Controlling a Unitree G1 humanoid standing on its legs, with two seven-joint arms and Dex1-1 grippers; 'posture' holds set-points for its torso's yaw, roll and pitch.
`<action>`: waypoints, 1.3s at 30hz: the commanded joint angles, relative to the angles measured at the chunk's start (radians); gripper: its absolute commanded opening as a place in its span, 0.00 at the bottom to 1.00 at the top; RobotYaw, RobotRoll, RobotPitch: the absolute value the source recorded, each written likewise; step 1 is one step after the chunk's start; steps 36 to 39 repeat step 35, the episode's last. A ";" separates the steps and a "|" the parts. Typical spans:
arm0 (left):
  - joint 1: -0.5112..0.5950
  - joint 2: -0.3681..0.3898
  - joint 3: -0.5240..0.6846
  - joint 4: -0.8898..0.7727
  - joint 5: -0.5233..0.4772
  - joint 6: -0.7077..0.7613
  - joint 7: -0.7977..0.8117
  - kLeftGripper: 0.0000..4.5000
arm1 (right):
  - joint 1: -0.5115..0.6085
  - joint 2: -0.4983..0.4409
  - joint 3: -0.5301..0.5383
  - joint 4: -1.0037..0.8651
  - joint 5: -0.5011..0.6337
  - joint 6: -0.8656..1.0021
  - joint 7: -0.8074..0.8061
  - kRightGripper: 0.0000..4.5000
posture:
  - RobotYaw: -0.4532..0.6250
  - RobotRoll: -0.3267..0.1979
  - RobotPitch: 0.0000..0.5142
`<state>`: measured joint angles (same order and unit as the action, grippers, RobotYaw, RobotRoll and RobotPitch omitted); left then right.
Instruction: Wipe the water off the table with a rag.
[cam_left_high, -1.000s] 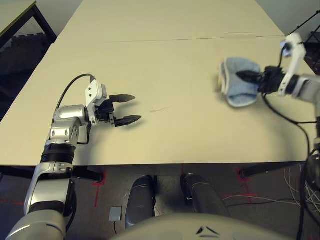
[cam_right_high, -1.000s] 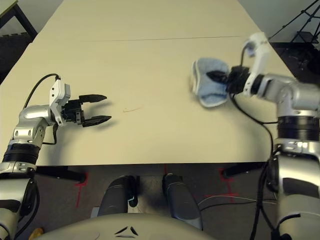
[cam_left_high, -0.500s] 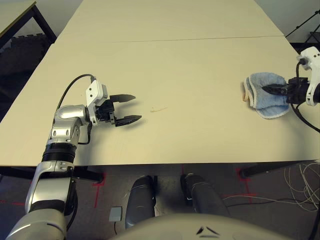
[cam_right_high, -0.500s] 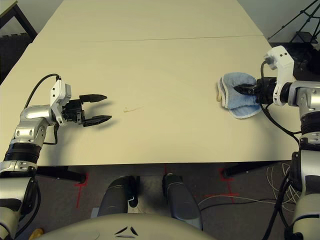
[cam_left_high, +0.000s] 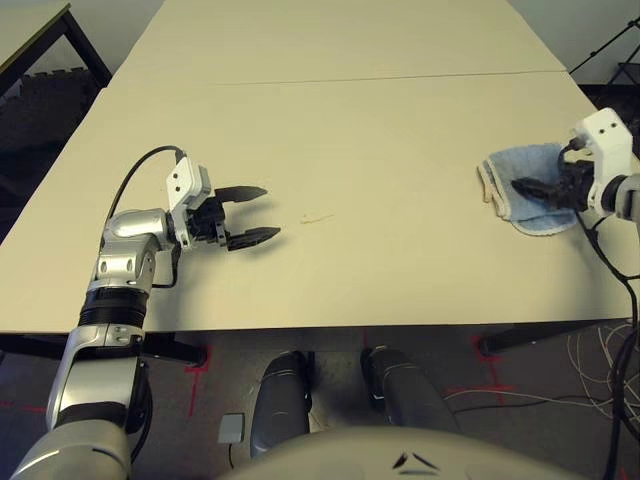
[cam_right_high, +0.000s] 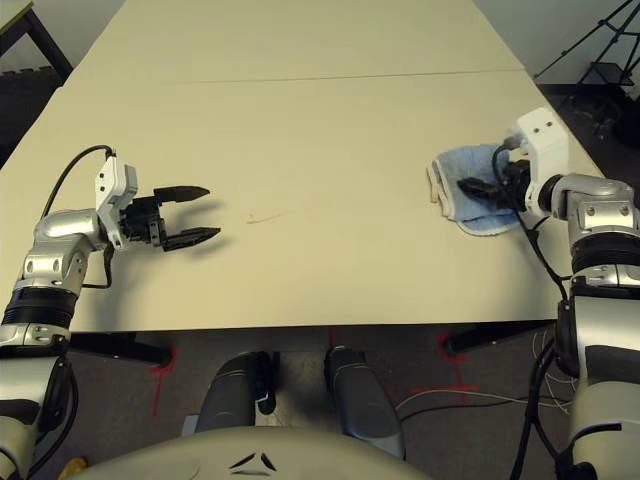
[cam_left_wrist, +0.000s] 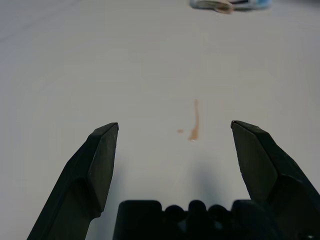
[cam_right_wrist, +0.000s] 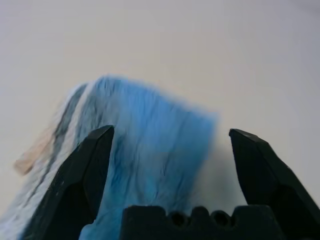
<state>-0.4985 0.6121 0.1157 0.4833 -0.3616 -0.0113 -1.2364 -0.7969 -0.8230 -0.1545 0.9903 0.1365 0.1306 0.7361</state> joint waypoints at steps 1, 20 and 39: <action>-0.010 -0.023 0.045 -0.018 -0.026 0.014 0.083 1.00 | 0.017 -0.011 -0.082 0.013 0.042 -0.036 -0.063 1.00 | 0.22 0.62 0.28; -0.085 -0.085 0.280 0.191 0.070 -0.188 0.800 1.00 | 0.248 0.157 -0.357 -0.108 0.292 -0.301 -0.017 1.00 | 0.28 0.62 0.31; -0.133 -0.075 0.261 0.315 0.083 -0.248 0.816 1.00 | 0.296 0.167 -0.383 -0.107 0.305 -0.346 -0.024 1.00 | 0.26 0.62 0.30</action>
